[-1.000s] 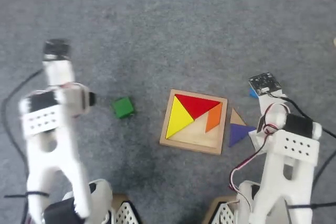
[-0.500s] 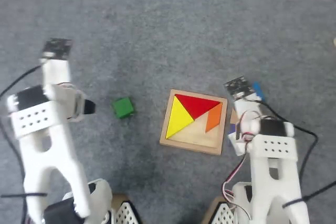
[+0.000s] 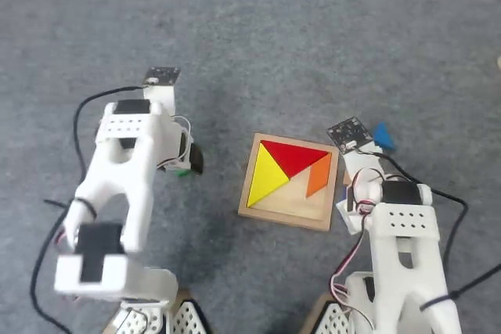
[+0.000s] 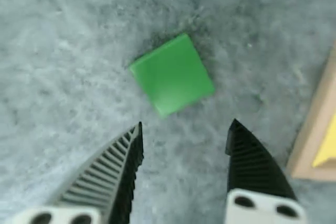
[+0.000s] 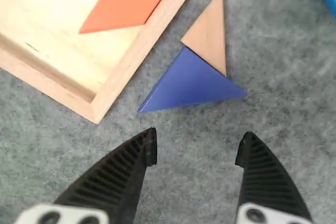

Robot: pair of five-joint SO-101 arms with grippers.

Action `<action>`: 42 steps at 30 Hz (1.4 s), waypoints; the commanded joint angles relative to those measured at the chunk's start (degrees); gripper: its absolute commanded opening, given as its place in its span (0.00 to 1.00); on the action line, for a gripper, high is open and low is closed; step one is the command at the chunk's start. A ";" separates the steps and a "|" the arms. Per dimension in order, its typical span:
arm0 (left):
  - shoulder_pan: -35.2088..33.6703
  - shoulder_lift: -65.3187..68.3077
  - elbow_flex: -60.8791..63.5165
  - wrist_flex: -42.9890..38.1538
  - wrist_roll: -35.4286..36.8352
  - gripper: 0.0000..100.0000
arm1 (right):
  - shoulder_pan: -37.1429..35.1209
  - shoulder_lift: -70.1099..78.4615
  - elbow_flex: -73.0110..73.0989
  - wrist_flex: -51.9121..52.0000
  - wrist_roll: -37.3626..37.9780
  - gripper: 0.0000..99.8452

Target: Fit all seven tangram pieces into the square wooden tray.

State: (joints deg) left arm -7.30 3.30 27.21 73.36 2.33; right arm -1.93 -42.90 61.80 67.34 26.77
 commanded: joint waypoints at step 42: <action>-3.96 -7.91 3.65 -10.37 -1.67 0.24 | -0.22 55.43 -38.86 -6.11 9.23 0.26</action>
State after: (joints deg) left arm -10.90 -1.45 31.16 63.87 1.45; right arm -1.76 10.81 24.26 63.56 35.47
